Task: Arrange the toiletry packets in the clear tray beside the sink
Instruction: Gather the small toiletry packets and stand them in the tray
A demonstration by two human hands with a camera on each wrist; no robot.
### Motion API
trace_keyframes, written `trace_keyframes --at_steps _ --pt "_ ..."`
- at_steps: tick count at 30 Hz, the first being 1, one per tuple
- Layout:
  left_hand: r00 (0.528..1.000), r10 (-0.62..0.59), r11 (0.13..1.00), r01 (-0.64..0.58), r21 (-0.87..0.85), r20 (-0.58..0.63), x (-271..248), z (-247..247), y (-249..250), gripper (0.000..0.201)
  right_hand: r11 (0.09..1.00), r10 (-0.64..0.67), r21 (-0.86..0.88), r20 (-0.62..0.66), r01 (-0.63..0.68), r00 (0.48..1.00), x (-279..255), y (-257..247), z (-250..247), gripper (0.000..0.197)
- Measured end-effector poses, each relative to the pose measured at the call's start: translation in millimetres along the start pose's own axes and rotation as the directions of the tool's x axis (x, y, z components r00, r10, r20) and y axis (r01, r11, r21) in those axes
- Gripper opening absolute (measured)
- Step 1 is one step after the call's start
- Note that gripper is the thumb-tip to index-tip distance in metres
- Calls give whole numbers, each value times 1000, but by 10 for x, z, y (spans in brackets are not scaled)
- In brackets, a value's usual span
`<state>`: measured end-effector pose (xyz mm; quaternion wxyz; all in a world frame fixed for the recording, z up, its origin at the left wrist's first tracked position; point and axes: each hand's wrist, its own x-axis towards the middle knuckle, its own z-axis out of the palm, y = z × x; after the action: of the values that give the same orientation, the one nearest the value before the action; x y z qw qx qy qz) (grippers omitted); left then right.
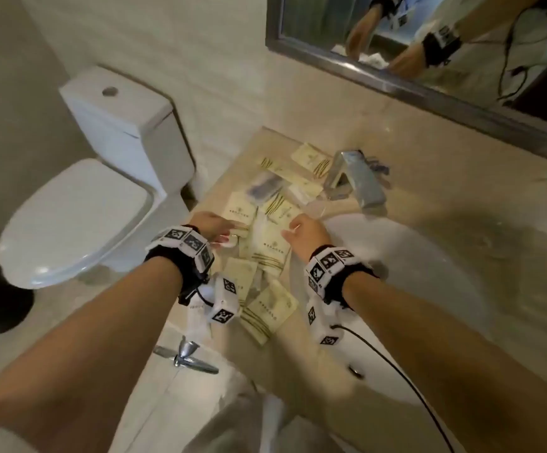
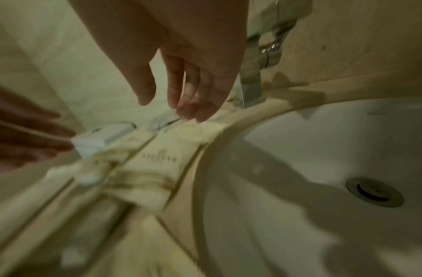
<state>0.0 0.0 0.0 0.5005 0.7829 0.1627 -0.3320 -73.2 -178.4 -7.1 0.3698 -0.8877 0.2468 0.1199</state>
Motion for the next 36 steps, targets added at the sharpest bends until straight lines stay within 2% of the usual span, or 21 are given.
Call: trace_keyframes --at_steps 4,7,9,11,15,18,21,24,27,30,33,36 --pt "999 51 998 -51 30 -4 187 57 -202 23 989 -20 -147 19 23 1000 75 81 284 49" --pt "992 91 995 -87 44 -89 267 53 -306 6 949 -57 -311 4 56 998 153 102 431 64" --pt "983 110 992 -101 70 -145 290 14 -323 10 916 -76 -397 -33 57 997 201 113 493 70" --pt "974 130 989 -114 96 -187 321 -26 -314 3 897 -76 -441 -64 40 995 203 109 531 73" --pt "966 148 976 -109 188 -210 394 -68 -232 24 890 -24 -456 -92 -20 996 223 71 505 77" --pt "964 165 964 -112 243 -210 437 -48 -144 36 889 -16 -458 -56 -11 998 236 18 477 71" --pt "970 176 949 -122 292 -167 497 -5 -56 52 937 -9 -348 24 17 1000 271 -16 432 54" --pt "980 151 930 -96 355 -128 583 46 33 70 997 18 -76 103 -10 994 336 -21 344 46" --pt "982 161 882 -99 461 -96 652 102 79 82 997 3 80 90 -10 996 382 -25 251 37" --pt "988 143 867 -93 489 -65 699 127 90 80 980 31 194 52 -41 998 432 -17 151 38" --pt "989 137 866 -89 492 -63 680 106 134 77 970 80 231 -4 -77 997 451 0 82 40" --pt "988 145 850 -100 517 -47 576 24 265 57 974 83 217 -50 -70 995 434 -23 12 39"
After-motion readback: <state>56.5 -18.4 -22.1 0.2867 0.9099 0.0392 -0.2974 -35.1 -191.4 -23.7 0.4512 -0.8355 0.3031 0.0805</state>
